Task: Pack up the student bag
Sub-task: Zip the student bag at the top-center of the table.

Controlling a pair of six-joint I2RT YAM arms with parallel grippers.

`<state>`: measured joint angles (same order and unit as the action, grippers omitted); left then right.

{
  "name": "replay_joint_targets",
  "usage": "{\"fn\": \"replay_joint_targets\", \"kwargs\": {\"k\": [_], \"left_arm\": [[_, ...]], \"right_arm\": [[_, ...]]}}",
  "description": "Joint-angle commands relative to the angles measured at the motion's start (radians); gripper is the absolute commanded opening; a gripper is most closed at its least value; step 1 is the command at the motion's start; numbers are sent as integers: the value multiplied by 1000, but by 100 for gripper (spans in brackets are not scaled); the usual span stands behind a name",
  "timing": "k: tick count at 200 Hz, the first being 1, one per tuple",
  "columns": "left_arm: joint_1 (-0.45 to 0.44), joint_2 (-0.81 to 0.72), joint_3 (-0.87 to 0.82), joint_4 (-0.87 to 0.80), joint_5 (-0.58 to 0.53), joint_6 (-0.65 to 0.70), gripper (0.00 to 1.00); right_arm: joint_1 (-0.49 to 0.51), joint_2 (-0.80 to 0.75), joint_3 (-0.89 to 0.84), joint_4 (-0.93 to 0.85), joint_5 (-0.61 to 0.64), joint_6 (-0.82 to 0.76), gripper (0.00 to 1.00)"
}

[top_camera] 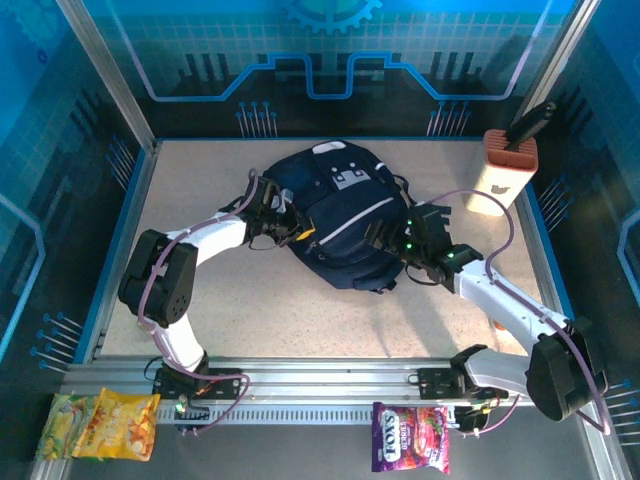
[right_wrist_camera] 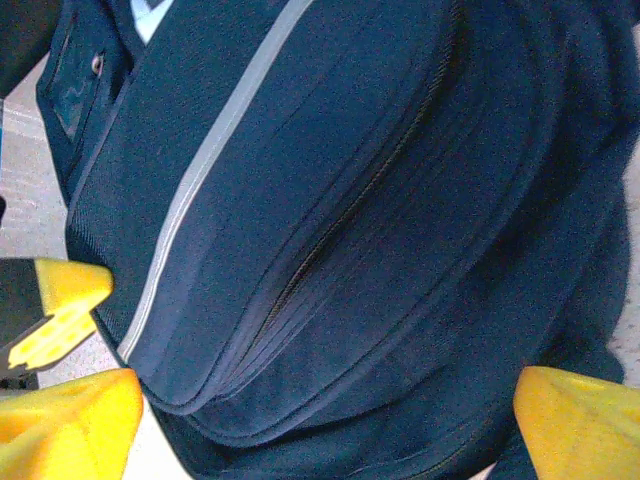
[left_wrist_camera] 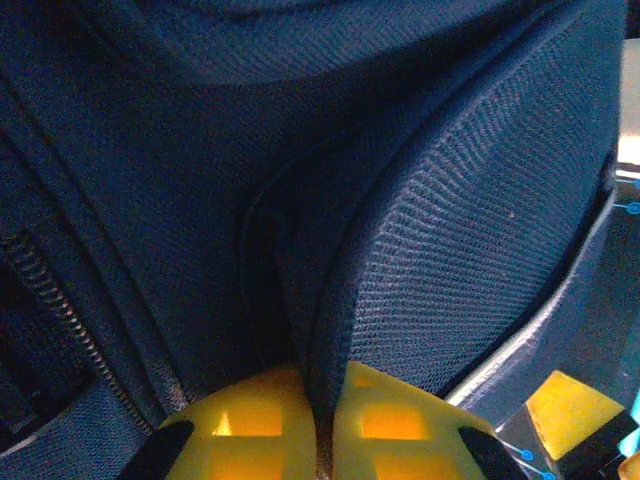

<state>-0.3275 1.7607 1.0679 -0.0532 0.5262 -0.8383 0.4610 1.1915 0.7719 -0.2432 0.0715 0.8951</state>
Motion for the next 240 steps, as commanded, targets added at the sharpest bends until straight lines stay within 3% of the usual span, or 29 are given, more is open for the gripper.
{"fn": "replay_joint_targets", "kwargs": {"k": [1, 35, 85, 164, 240], "left_arm": [[-19, -51, -25, 133, 71, -79, 6], [-71, -41, -28, 234, 60, -173, 3], [-129, 38, 4, 323, 74, -260, 0], [-143, 46, 26, 299, 112, -225, 1], [-145, 38, 24, 296, 129, -218, 1]], "right_arm": [[71, 15, 49, -18, 76, -17, 94], [230, 63, 101, -41, 239, -12, 89], [412, 184, 186, -18, 395, 5, 67], [418, 355, 258, -54, 379, 160, 30], [380, 456, 324, -91, 421, 180, 30]]}}
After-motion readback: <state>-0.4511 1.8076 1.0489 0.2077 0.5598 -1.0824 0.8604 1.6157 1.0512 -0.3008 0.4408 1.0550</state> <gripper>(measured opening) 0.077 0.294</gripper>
